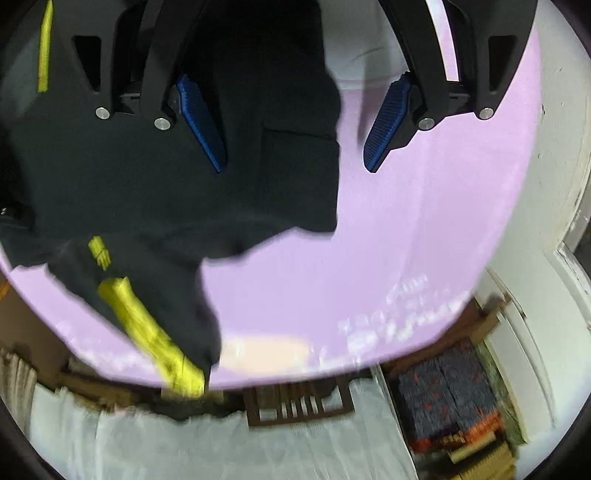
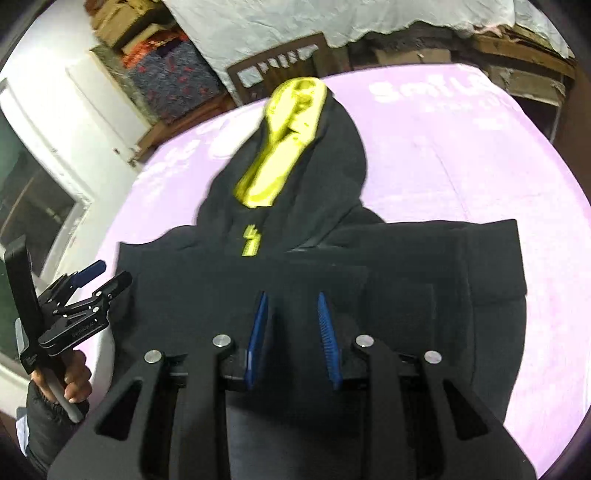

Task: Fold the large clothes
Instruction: 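Grasp the yellow-lined hood with the right gripper and lift it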

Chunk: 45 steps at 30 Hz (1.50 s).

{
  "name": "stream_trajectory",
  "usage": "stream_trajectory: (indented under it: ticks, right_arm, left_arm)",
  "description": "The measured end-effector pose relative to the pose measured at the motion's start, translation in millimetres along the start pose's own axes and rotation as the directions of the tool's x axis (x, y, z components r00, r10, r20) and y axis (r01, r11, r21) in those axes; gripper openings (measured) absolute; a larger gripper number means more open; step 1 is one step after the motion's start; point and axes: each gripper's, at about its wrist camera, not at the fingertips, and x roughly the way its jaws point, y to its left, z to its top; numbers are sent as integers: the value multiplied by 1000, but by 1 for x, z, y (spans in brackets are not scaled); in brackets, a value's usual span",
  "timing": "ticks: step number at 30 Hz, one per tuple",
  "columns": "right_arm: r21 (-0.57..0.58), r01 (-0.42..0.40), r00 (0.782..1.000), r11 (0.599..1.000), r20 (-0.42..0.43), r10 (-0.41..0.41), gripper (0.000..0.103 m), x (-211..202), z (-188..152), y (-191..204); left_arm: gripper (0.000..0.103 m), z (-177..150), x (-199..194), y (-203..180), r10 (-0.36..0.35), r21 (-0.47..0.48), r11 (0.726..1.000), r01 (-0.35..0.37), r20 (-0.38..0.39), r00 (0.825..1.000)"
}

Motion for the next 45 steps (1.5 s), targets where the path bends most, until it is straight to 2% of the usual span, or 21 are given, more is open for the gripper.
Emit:
stream_trajectory:
  ticks: [1,2,5,7,10,11,13,16,18,20,21,23,28,32,34,38,41,42,43,44,45]
  right_arm:
    - [7,17,1000,1000,-17,-17,26,7,0,-4]
    - [22,6,999,1000,-44,-5,25,16,-1,-11]
    - [21,-32,999,999,-29,32,24,16,-1,-18]
    - [9,-20,999,1000,-42,20,24,16,0,-16]
    - [-6,-13,998,1000,-66,12,37,16,5,-8]
    - [-2,-31,997,1000,-64,30,44,13,7,-7]
    - [-9,-43,999,999,-29,43,47,3,15,-4]
    - [-8,-44,999,999,24,44,51,-8,37,-1]
    - [19,-47,998,999,39,46,51,-6,54,-4]
    - [46,-36,998,998,53,33,51,0,74,-10]
    - [55,-25,998,998,59,22,51,3,82,-12]
    - [70,4,997,998,71,-9,51,14,103,-19]
    - [107,33,997,994,72,-41,51,49,146,-35]
    - [128,46,997,991,61,-54,52,87,182,-43]
    - [122,56,996,991,57,-63,55,102,194,-41]
    - [65,99,993,993,55,-103,76,140,220,-29]
    - [22,175,984,984,12,-176,78,171,231,-24]
    - [13,194,981,981,-8,-194,75,180,232,-24]
    - [-18,221,975,975,25,-220,66,181,233,-19]
    - [-42,205,979,978,21,-204,45,184,234,-15]
    - [-48,190,982,981,21,-189,19,183,235,-12]
  left_arm:
    - [90,-1,-1,2,16,-7,1000,-15,12,1000]
    - [92,-2,-2,5,21,-10,1000,-20,14,1000]
    - [92,1,-6,13,2,-41,999,-3,-21,1000]
    - [90,4,-13,15,21,-64,998,-24,-36,999]
    - [90,5,-40,14,3,-74,997,0,41,999]
    - [90,5,-52,10,-14,-62,998,19,72,997]
    - [90,6,-64,0,-59,-29,998,63,107,992]
    - [90,3,-63,-29,-128,56,991,123,100,987]
    - [90,-5,-51,-47,-130,108,987,121,77,988]
    - [92,-17,-32,-65,-97,150,985,89,43,994]
    - [93,-14,-39,-64,-98,147,985,87,69,993]
    - [99,-14,-31,-64,-120,137,984,114,31,992]
    - [100,-12,-24,-49,-196,48,979,196,-6,981]
    - [100,-15,-28,-50,-188,54,981,187,4,982]
    - [100,-14,-28,-47,-200,44,979,200,5,980]
    - [100,-14,-28,-41,-240,10,971,240,9,971]
    - [100,-13,-26,-39,-251,2,968,251,5,968]
    - [100,-12,-25,-39,-254,0,967,254,6,967]
    - [100,-12,-25,-38,-259,-4,966,259,8,966]
    - [100,-11,-25,-38,-262,-7,965,262,9,965]
    - [100,-11,-26,-38,-265,-10,964,265,10,964]
